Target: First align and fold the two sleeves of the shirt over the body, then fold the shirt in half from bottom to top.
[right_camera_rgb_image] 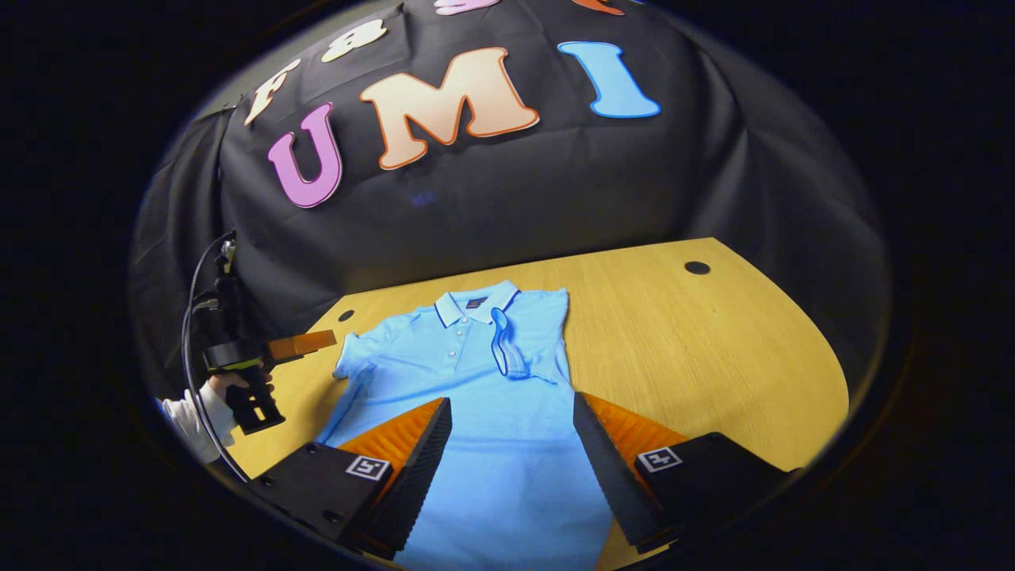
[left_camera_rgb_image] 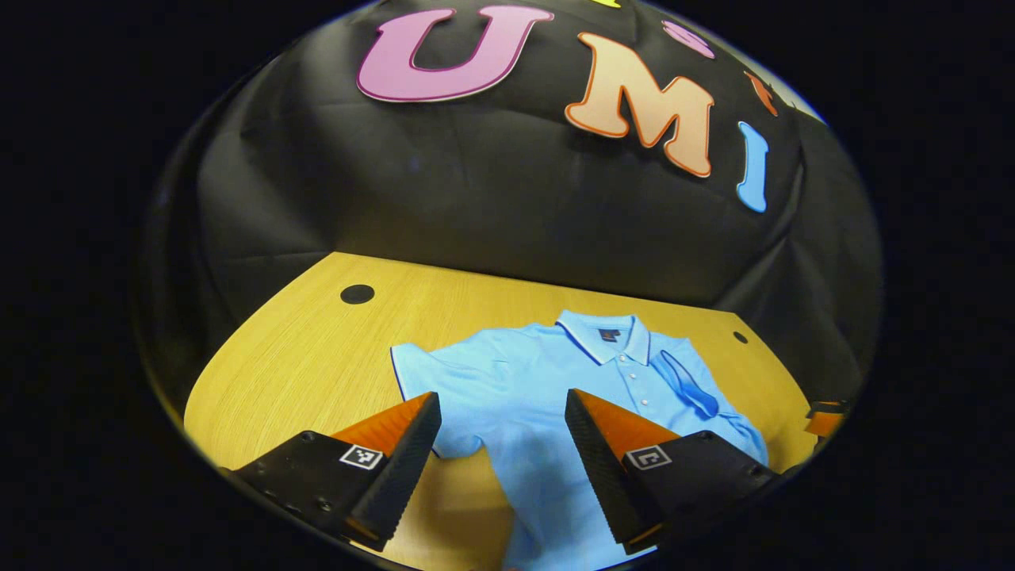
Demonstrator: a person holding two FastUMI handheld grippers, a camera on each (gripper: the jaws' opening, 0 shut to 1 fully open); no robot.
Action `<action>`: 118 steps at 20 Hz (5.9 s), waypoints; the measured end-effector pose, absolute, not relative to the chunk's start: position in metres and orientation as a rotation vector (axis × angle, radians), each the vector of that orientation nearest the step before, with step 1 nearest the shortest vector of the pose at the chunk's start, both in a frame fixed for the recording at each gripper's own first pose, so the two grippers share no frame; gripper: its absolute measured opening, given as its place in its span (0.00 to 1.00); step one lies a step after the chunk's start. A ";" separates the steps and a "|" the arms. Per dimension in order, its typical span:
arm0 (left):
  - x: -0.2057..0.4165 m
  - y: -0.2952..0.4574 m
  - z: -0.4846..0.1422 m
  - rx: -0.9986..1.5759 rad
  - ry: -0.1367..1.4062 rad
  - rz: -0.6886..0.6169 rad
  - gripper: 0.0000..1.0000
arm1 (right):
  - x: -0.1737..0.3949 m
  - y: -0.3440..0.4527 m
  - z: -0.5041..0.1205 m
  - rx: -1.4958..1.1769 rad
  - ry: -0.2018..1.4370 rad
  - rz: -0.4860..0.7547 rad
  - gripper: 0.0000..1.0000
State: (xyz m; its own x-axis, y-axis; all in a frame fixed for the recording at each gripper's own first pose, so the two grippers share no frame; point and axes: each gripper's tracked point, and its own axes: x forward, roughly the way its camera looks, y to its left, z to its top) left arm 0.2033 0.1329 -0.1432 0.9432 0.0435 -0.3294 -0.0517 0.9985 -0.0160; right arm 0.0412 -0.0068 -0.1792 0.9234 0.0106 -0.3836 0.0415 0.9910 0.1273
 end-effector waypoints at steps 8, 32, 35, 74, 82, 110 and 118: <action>0.239 0.174 -0.189 0.023 0.433 0.108 0.94 | 0.019 -0.010 -0.172 0.197 0.381 -0.088 0.97; 0.240 0.138 -0.177 0.117 0.421 0.039 0.00 | 0.016 -0.032 -0.171 0.211 0.377 -0.123 0.97; 0.250 0.089 -0.156 0.149 0.373 -0.046 0.00 | 0.017 -0.027 -0.170 0.218 0.378 -0.104 0.97; -0.118 0.053 -0.274 0.024 0.458 0.199 0.96 | -0.157 -0.024 -0.322 -0.089 0.530 0.124 0.97; -0.113 0.051 -0.283 0.111 0.432 0.186 0.94 | -0.155 -0.015 -0.329 -0.168 0.489 0.135 0.89; -0.025 0.020 -0.140 -0.089 0.260 0.026 0.00 | -0.082 0.006 -0.202 -0.085 0.358 0.059 0.03; 0.085 0.032 -0.069 -0.123 0.205 -0.084 0.00 | 0.021 0.019 -0.132 -0.110 0.265 -0.015 0.03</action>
State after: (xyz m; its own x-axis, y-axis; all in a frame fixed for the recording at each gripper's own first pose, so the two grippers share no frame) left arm 0.0849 0.0315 -0.0694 0.9756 -0.0958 -0.1975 0.0707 0.9889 -0.1305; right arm 0.0208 0.0193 -0.1319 0.9651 -0.0297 -0.2604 0.0008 0.9939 -0.1105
